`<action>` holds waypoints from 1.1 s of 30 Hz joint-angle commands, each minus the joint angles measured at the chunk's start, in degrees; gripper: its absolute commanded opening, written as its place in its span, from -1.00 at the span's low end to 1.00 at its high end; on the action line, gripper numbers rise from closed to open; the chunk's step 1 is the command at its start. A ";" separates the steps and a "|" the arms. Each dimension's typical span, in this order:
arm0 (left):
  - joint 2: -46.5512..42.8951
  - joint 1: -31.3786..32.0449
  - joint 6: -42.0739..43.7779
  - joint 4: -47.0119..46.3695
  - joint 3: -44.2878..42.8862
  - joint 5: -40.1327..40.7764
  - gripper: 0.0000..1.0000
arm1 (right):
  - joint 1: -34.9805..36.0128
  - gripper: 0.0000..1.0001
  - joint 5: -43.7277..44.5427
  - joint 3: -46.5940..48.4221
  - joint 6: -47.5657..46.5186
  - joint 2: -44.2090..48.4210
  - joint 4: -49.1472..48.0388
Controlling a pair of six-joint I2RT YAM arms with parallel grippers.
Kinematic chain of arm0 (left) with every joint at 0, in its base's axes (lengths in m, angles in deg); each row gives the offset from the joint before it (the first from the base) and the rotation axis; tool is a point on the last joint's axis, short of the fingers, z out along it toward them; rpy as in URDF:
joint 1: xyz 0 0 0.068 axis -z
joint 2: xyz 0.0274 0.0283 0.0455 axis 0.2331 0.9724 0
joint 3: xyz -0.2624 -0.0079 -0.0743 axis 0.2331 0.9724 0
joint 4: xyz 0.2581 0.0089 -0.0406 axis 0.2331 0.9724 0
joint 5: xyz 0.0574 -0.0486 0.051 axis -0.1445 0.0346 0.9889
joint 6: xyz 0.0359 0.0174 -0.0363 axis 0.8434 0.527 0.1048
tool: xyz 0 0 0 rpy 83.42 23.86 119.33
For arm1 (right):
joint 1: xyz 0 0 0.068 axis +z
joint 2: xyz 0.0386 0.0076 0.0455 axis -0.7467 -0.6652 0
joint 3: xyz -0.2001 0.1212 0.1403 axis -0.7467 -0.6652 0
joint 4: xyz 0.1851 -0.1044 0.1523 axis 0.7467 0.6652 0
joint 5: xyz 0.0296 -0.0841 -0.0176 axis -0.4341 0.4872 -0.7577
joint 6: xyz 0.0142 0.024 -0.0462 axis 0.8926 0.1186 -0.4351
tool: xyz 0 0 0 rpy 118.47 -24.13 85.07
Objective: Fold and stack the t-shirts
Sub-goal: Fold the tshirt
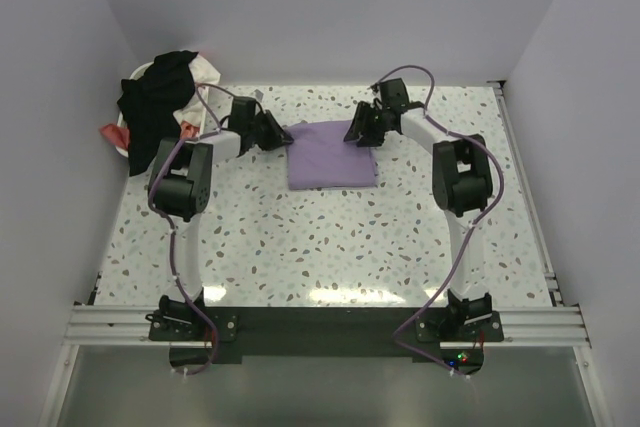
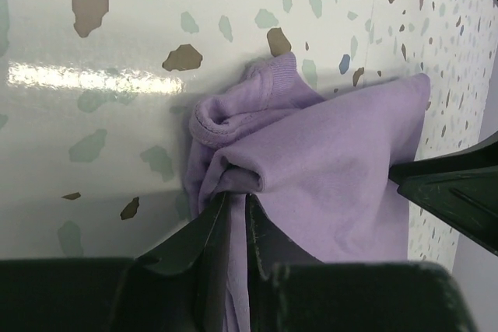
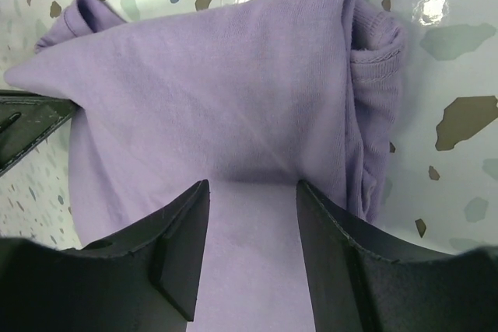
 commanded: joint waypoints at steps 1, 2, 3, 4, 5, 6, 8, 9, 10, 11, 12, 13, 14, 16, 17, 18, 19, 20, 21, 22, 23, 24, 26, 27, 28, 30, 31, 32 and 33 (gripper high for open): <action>-1.45 -0.50 1.95 1.26 -3.06 -0.67 -0.62 | -0.61 0.06 2.67 0.31 -2.14 5.45 1.87; -2.32 -0.50 2.13 1.43 -3.41 -1.19 -0.60 | -0.61 0.07 3.45 -1.09 -2.32 6.24 1.26; -2.94 -0.50 2.04 1.35 -3.76 -1.37 -0.59 | -0.61 0.08 3.90 -1.71 -2.58 7.04 1.08; -3.47 -0.50 1.95 1.17 -3.85 -1.64 -0.58 | -0.61 0.10 4.07 -2.42 -2.67 8.35 0.64; -4.52 -0.50 1.69 0.65 -3.94 -1.99 -0.56 | -0.61 0.11 4.25 -3.38 -2.76 8.88 0.64; -4.96 -0.50 1.51 0.21 -4.20 -2.34 -0.55 | -0.70 0.11 4.43 -3.83 -2.84 9.32 0.55; -5.41 -0.50 0.55 -0.84 -4.55 -3.13 -0.54 | -0.61 0.11 4.08 -5.23 -2.76 10.38 -0.23; -5.23 -0.50 0.28 -1.20 -5.16 -3.57 -0.54 | -0.61 0.11 3.64 -5.67 -2.50 10.64 -0.50; -5.06 -0.50 -0.68 -1.55 -5.52 -4.18 -0.55 | -0.61 0.11 3.55 -6.02 -2.32 10.82 -1.03; -4.53 -0.50 -0.95 -1.99 -5.87 -5.14 -0.56 | -0.61 0.11 3.46 -6.64 -2.23 11.08 -1.29; -4.18 -0.41 -1.12 -1.99 -6.57 -5.33 -0.56 | -0.61 0.11 3.20 -6.99 -2.06 11.26 -1.38; -4.00 -0.41 -1.56 -2.17 -6.84 -5.42 -0.56 | -0.61 0.11 2.85 -7.52 -1.97 11.44 -1.73; -3.57 -0.41 -1.82 -2.78 -6.84 -5.51 -0.57 | -0.53 0.11 2.50 -7.96 -1.79 11.61 -2.08; -2.69 -0.41 -2.18 -3.40 -7.45 -5.07 -0.57 | 0.00 0.11 2.32 -8.75 -1.53 12.23 -2.44; -1.03 -0.41 -2.27 -3.05 -8.93 -4.98 -0.58 | 0.61 0.11 2.41 -9.53 -1.53 12.49 -2.61; 0.12 -0.50 -2.27 -2.61 -9.99 -4.89 -0.59 | 0.97 0.11 2.23 -9.98 -1.61 13.10 -2.70; 1.17 -0.50 -2.27 -1.56 -10.96 -4.89 -0.60 | 1.23 0.11 2.23 -11.03 -1.70 13.54 -2.79; 3.36 -0.50 -2.35 -1.29 -12.54 -4.54 -0.63 | 1.84 0.11 2.06 -11.73 -1.62 14.07 -2.96; 4.25 -0.50 -2.35 -1.12 -13.16 -4.37 -0.64 | 2.20 0.11 1.79 -12.78 -1.53 15.47 -3.57; 5.13 -0.50 -2.35 -0.42 -13.69 -4.02 -0.64 | 2.63 0.11 1.70 -15.06 -1.61 16.26 -4.45; 6.79 -0.59 -2.18 -0.06 -14.22 -3.23 -0.65 | 3.07 0.11 2.40 -15.95 -1.70 16.97 -4.72; 7.77 -0.76 -2.09 0.38 -15.44 -2.79 -0.65 | 3.95 0.11 3.10 -16.74 -2.40 17.50 -4.55; 10.48 -1.11 -1.57 2.47 -17.55 -1.65 -0.66 | 4.40 0.11 5.47 -18.85 -2.67 18.99 -3.76; 11.37 -1.20 -1.13 3.10 -18.26 -1.64 -0.66 | 4.40 0.11 5.92 -19.64 -2.67 19.61 -3.67; 12.08 -1.29 -0.86 4.32 -18.87 -1.46 -0.66 | 4.40 0.11 6.97 -20.78 -2.84 20.57 -3.32; 13.49 -1.47 0.19 4.78 -20.02 -0.15 -0.63 | 4.40 0.11 8.91 -21.14 -3.54 21.28 -2.88; 13.84 -1.55 0.54 6.95 -20.54 0.73 -0.58 | 4.31 0.13 9.43 -21.14 -3.81 21.80 -2.27; 14.10 -1.73 0.89 7.41 -20.90 1.26 -0.56 | 4.31 0.15 10.74 -21.06 -4.16 22.16 -1.91; 14.19 -1.82 1.51 7.76 -21.25 1.52 -0.54 | 4.31 0.17 11.28 -20.88 -4.34 22.25 -1.82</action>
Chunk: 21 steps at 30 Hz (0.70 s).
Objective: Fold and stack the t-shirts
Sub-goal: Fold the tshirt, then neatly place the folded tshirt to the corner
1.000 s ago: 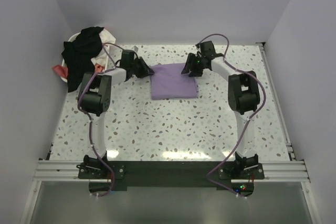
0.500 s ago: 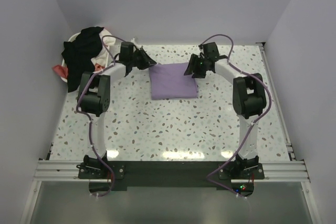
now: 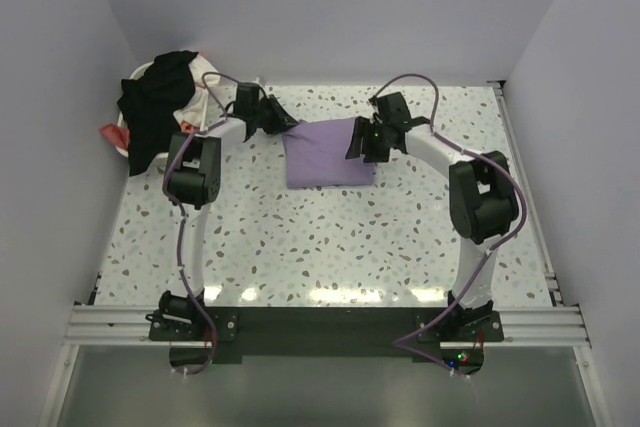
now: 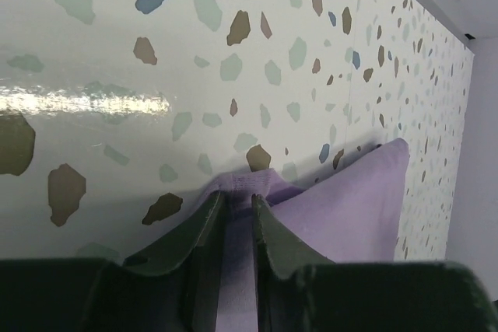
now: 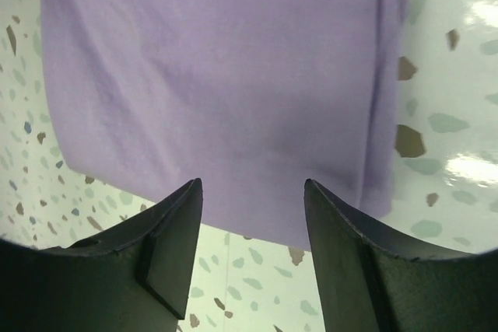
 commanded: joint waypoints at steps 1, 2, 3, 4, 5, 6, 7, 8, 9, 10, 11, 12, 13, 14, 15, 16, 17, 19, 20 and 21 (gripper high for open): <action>1.89 -1.10 3.19 5.49 -2.63 4.08 -0.47 | -0.78 0.21 5.14 0.21 -2.13 3.74 -0.40; 1.98 -1.10 3.55 5.93 -3.76 4.08 -0.42 | -0.96 0.28 6.02 0.56 -2.66 3.56 -0.31; 2.06 -1.19 4.07 6.80 -4.21 4.17 -0.39 | -1.13 0.32 7.33 1.52 -3.10 3.21 -0.14; 1.63 -1.27 4.25 6.81 -4.65 3.91 -0.32 | -1.66 0.37 7.69 2.05 -3.36 2.25 -0.05; 1.36 -1.27 4.51 6.55 -4.65 3.82 -0.27 | -2.01 0.45 7.69 2.67 -3.80 1.29 -0.31; 0.49 -1.27 5.04 6.29 -4.74 3.56 -0.20 | -2.36 0.47 6.56 4.41 -4.15 0.41 -0.40; 0.05 -1.19 5.13 6.29 -4.83 3.38 -0.18 | -3.06 0.50 6.29 5.56 -4.50 -0.65 0.03; -0.30 -1.27 5.30 6.37 -5.00 3.12 -0.16 | -3.33 0.52 6.20 6.79 -5.20 -2.92 0.47; -0.83 -1.27 5.74 6.55 -5.18 2.94 -0.13 | -3.68 0.56 5.24 8.81 -5.56 -3.90 0.74; -1.79 -1.27 6.09 6.55 -5.53 2.33 -0.07 | -4.03 0.57 4.62 9.70 -5.82 -4.95 0.65; -2.32 -1.27 6.62 6.55 -5.53 2.24 -0.04 | -4.12 0.57 4.18 10.66 -6.70 -6.53 0.65; -3.55 -1.27 6.71 6.72 -5.62 2.15 0.01 | -4.12 0.60 4.09 12.85 -7.14 -7.59 0.65; -4.17 -1.27 6.89 6.81 -5.53 2.06 0.05 | -4.04 0.60 3.66 14.09 -7.58 -8.65 0.83; -4.78 -1.27 6.89 7.07 -5.45 1.98 0.07 | -3.95 0.60 3.48 15.67 -7.93 -11.18 1.35; -6.01 -1.27 6.98 7.25 -5.45 1.89 0.10 | -3.95 0.60 3.39 18.90 -8.02 -12.60 3.18; -6.72 -1.27 6.89 7.34 -5.18 1.80 0.10 | -3.86 0.60 3.39 20.50 -8.28 -13.83 4.25; -7.42 -1.27 6.89 7.51 -5.01 1.71 0.11 | -3.77 0.60 2.95 21.82 -8.46 -15.15 4.95; -9.97 -1.27 6.89 7.17 -3.87 1.89 0.12 | -3.16 0.59 2.51 23.15 -8.29 -17.00 4.79; -10.85 -1.27 6.89 7.17 -3.52 2.15 0.13 | -2.81 0.58 2.77 23.41 -8.29 -17.35 4.70; -12.33 -1.27 6.80 7.16 -2.82 2.24 0.13 | -2.54 0.57 3.21 23.85 -8.29 -17.97 4.96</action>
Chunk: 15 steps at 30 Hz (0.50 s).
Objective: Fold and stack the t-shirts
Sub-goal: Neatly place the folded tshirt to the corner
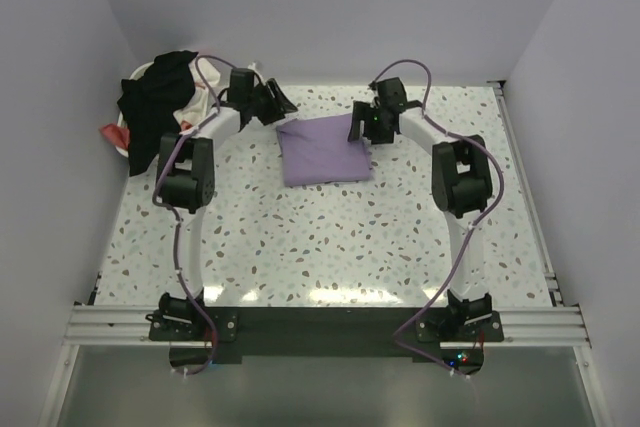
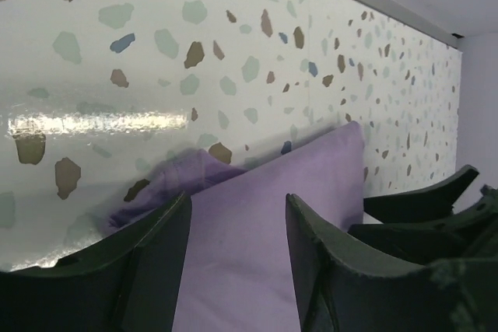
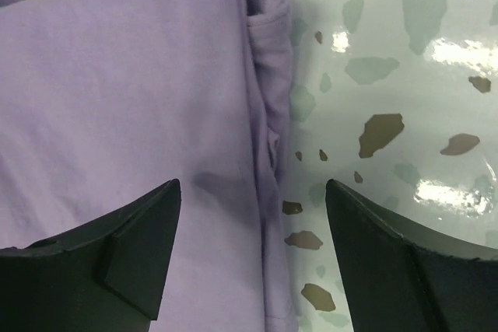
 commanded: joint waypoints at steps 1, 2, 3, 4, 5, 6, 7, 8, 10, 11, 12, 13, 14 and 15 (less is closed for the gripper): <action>-8.65 -0.84 1.84 -0.20 0.60 0.64 0.13 | 1.80 0.56 -0.03 3.09 -1.42 -1.05 2.49; -9.27 -0.84 1.67 0.06 0.95 0.73 0.13 | 1.81 0.53 0.85 3.00 -0.90 -1.23 2.58; -10.84 -0.75 1.66 0.15 1.30 0.64 0.13 | 1.90 0.50 1.12 2.31 -0.37 -1.32 2.49; -11.73 -0.66 1.49 0.15 2.61 0.64 0.13 | 1.90 0.44 1.56 1.69 0.07 -1.23 2.32; -12.78 -0.57 1.05 -0.63 3.58 0.73 0.13 | 1.99 0.31 2.17 0.64 1.29 -1.23 2.23; -14.97 -0.49 0.79 -0.99 4.81 0.73 0.11 | 1.99 0.24 2.18 0.11 1.91 -1.23 1.79; -16.12 0.04 0.61 -1.34 7.00 0.99 0.11 | 2.33 0.15 2.09 -0.33 2.44 -1.32 1.44; -17.35 0.39 0.52 -1.60 8.15 1.34 0.11 | 2.69 0.00 2.35 -0.60 3.23 -1.49 1.35; -20.69 1.62 0.52 -1.52 11.05 2.66 0.10 | 4.35 -0.15 4.45 0.10 3.85 -2.54 2.40; -21.83 1.97 0.52 -1.34 11.84 3.01 0.10 | 4.79 -0.39 5.85 0.63 4.11 -3.07 3.36; -24.11 2.24 0.52 -0.82 13.68 3.36 0.08 | 5.15 -0.57 8.30 1.50 4.72 -3.51 5.55; -25.35 2.67 0.52 -0.55 14.65 3.54 0.08 | 5.32 -0.74 9.03 1.34 5.43 -3.60 6.26; -26.66 2.85 0.87 -0.46 15.71 3.63 0.08 | 5.33 -0.96 9.73 0.64 7.52 -2.91 6.71; -29.37 2.94 1.13 0.15 16.59 3.98 0.07 | 5.24 -1.00 10.78 -1.72 8.41 -2.03 6.36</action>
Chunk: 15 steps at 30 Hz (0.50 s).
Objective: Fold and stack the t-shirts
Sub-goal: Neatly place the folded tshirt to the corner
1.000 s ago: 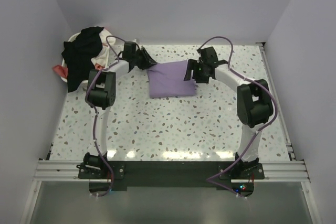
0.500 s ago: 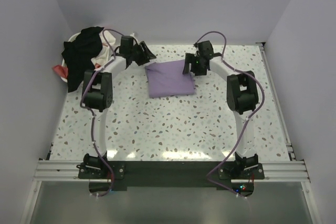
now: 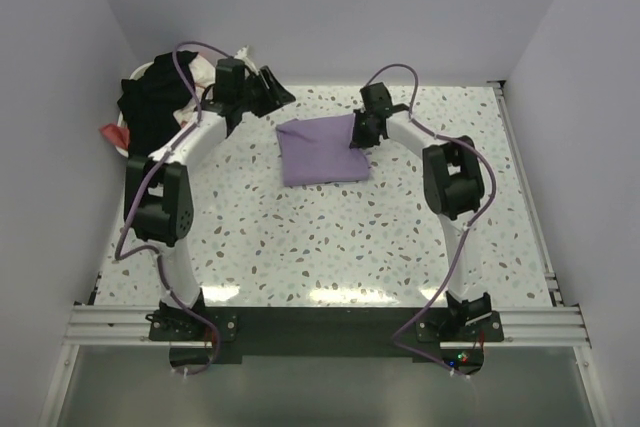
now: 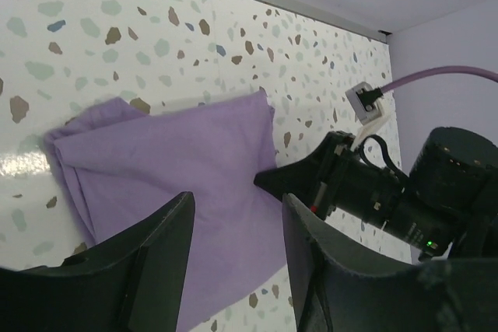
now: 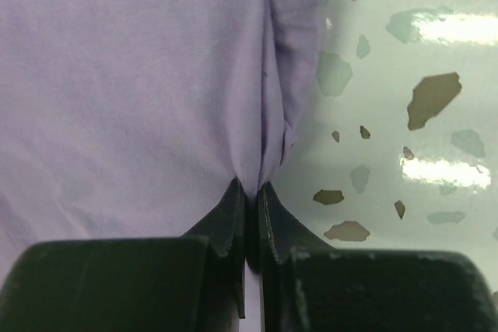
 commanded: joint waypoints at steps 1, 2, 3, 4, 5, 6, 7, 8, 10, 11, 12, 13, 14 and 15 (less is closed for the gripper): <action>-8.02 1.19 1.46 0.48 4.54 1.60 0.07 | 1.06 -1.00 7.43 -3.64 5.25 0.38 4.44; -9.51 1.28 1.73 0.57 5.78 1.69 0.06 | 1.06 -1.00 8.68 -5.13 6.13 2.82 4.09; -12.40 1.37 1.90 0.57 8.06 1.78 0.06 | 1.06 -1.00 10.08 -7.67 6.92 3.98 3.56; -13.82 1.54 1.99 0.74 9.04 1.95 0.06 | 1.06 -1.00 12.45 -8.83 8.50 5.29 3.56; -15.23 1.63 2.25 1.18 10.01 2.04 0.06 | 1.06 -1.00 13.78 -9.97 9.38 6.53 3.56; -17.76 1.72 2.43 1.18 11.76 2.04 0.06 | 0.72 -1.00 14.66 -12.15 10.35 9.06 3.47; -19.09 2.07 2.69 1.36 12.56 2.30 0.05 | 0.62 -1.00 15.62 -13.39 11.58 10.39 3.64; -20.15 2.33 3.22 2.23 13.26 2.57 0.05 | 0.36 -1.00 17.55 -16.02 14.02 11.62 3.90; -23.32 2.60 3.75 3.02 15.02 2.66 0.05 | -0.43 -1.00 19.23 -19.02 18.15 15.84 4.08; -24.28 2.69 4.10 3.55 15.55 2.66 0.05 | -0.87 -1.00 20.54 -22.34 19.75 17.60 4.34; -26.21 2.69 4.28 3.73 16.86 2.48 0.05 | -1.74 -1.00 21.16 -24.11 21.07 20.57 4.43; -27.18 2.78 4.45 3.91 17.48 2.48 0.05 | -2.36 -1.00 21.52 -25.87 23.34 22.34 4.52; -28.06 2.86 4.63 4.17 18.10 2.39 0.05 | -2.89 -1.00 21.78 -27.80 24.50 23.92 4.52; -29.64 2.86 4.72 4.26 19.23 2.22 0.05 | -4.28 -1.00 22.05 -31.56 25.55 25.51 4.44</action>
